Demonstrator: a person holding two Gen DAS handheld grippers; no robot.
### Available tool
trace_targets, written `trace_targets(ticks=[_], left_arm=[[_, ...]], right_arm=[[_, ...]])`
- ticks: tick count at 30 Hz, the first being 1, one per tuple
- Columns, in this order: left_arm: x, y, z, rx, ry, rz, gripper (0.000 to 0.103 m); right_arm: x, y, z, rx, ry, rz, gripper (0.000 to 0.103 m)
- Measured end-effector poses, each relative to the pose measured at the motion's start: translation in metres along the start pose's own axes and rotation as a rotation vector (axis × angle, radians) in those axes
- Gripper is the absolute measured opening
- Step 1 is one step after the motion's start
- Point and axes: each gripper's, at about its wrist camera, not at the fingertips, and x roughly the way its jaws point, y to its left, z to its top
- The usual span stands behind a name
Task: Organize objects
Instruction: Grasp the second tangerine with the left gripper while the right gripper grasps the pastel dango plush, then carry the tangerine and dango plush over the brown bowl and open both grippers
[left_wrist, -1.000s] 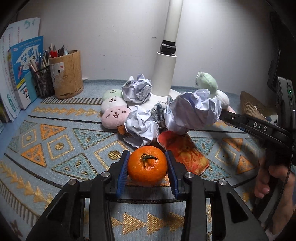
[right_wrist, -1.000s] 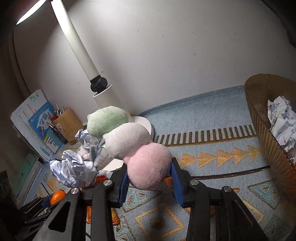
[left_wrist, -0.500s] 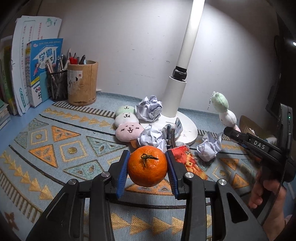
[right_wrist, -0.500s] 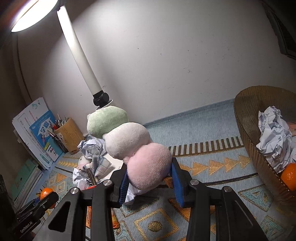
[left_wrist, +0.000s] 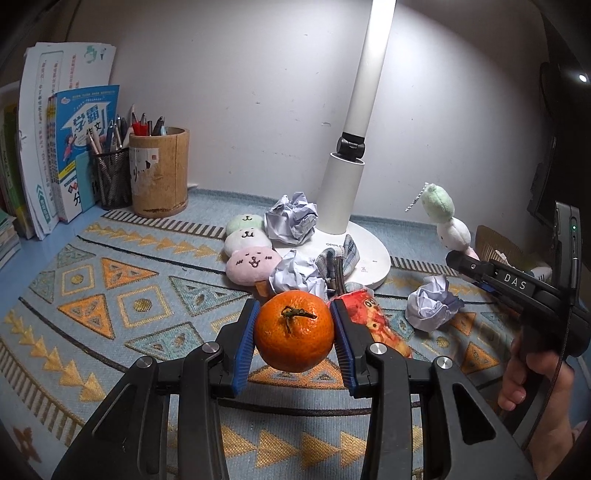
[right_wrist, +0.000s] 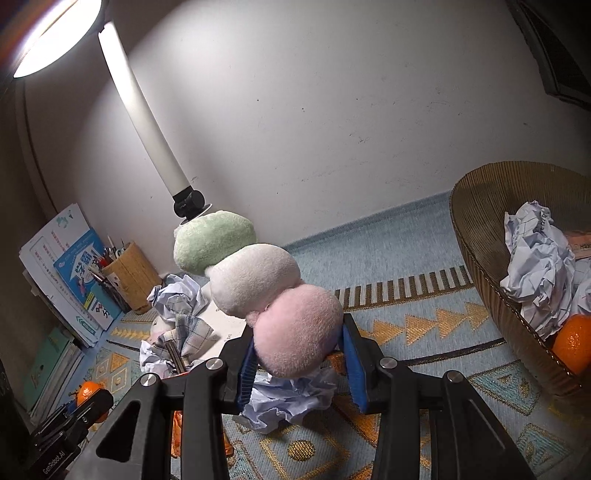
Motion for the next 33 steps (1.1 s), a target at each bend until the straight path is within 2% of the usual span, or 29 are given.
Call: trace_targets(ticks=[13,20,22,25,28,30,33], left_arm=[[0.000,0.000,0.000,0.002,-0.001,0.013,0.036],[-0.007,-0.010,0.005,0.020,-0.038,0.034,0.036],[-0.006,-0.028,0.023,0.023,-0.037,-0.021,0.036],[-0.007,-0.075,0.059,0.065,-0.096,-0.092,0.036],[-0.001,-0.135,0.091,0.113,-0.150,-0.169,0.036],[0.009,-0.176,0.106,0.156,-0.181,-0.206,0.036],[0.027,-0.231,0.112,0.194,-0.183,-0.255,0.036]], right_arm=[[-0.010,-0.001,0.005,-0.009,-0.022,-0.009,0.040],[-0.071,0.004,0.044,0.005,-0.161,0.077,0.040],[-0.093,-0.003,0.058,0.017,-0.196,0.073,0.040],[-0.122,-0.020,0.078,0.010,-0.241,0.036,0.041],[-0.142,-0.039,0.095,-0.061,-0.267,-0.095,0.041],[-0.146,-0.058,0.104,-0.087,-0.254,-0.144,0.041],[-0.147,-0.091,0.107,-0.099,-0.246,-0.230,0.041]])
